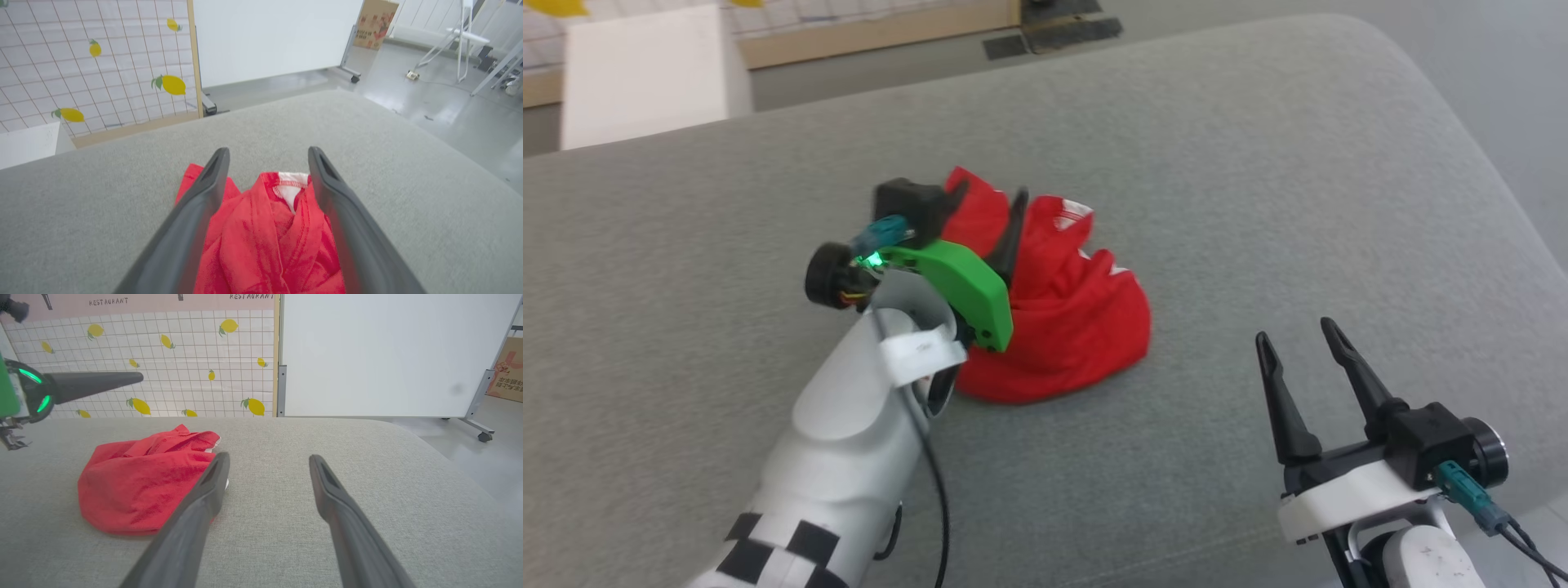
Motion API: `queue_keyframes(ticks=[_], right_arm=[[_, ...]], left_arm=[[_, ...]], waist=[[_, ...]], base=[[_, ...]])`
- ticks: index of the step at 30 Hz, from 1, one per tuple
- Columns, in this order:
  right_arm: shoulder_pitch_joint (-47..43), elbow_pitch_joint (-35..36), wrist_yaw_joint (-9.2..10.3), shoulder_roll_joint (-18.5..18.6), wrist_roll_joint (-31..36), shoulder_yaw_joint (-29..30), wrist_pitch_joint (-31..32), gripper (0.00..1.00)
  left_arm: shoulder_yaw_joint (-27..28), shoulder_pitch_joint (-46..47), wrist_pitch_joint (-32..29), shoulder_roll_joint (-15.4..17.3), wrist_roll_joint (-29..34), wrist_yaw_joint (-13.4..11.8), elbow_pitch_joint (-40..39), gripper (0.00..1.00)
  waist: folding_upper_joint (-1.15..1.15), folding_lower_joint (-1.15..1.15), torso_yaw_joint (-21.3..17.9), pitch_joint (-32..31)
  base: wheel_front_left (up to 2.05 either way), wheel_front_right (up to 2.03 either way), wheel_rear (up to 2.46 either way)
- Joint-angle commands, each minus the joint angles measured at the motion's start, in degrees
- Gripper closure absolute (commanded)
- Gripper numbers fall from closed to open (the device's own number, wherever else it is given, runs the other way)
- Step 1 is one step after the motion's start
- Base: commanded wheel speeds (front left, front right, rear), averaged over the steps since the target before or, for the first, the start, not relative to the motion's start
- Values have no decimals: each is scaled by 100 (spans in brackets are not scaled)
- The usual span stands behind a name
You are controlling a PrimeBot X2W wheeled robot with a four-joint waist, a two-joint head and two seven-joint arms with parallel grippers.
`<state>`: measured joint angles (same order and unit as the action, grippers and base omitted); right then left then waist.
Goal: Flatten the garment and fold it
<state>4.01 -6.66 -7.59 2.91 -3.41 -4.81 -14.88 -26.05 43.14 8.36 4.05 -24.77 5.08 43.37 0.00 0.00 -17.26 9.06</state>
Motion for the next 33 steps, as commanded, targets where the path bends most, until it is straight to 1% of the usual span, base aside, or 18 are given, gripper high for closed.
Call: queue_keyframes(ticks=[1,2,4,8,10,13,15,23,30,33], right_arm=[[32,12,10,-3,48,35,-10,0],[20,20,10,-3,65,73,-10,0],[-5,38,10,-3,96,138,-10,0],[-74,81,10,-3,140,307,8,0],[-103,105,10,-3,148,380,23,0],[-141,148,10,-3,139,482,43,0],[-169,173,10,-3,132,521,56,0],[-258,237,10,-3,96,589,101,0],[-249,218,10,-3,94,592,109,0],[-94,234,10,-3,126,489,193,0]], left_arm=[[100,-148,314,93,-88,0,-142,0],[183,-243,480,137,-105,-12,-295,0],[355,-480,619,251,-89,-87,-622,0],[783,-1192,660,431,60,-194,-1608,0],[1016,-1658,661,492,157,-202,-2063,0],[1357,-2318,662,535,272,-179,-2524,0],[1569,-2675,663,508,330,-159,-2760,0],[2196,-3558,664,301,687,-70,-3337,0],[2435,-3803,664,126,907,15,-3515,0],[2480,-3792,664,69,963,53,-3540,0]], waist=[[0,0,358,-274],[0,0,448,-323],[0,0,595,-410],[0,0,892,-548],[0,0,1018,-598],[0,0,1189,-645],[0,0,1277,-670],[0,0,1412,-658],[0,0,1430,-610],[0,0,1461,-563]], base=[[0,0,0],[0,0,0],[0,0,0],[0,0,0],[0,0,0],[0,0,0],[0,0,0],[0,0,0],[0,0,0],[0,0,0]])
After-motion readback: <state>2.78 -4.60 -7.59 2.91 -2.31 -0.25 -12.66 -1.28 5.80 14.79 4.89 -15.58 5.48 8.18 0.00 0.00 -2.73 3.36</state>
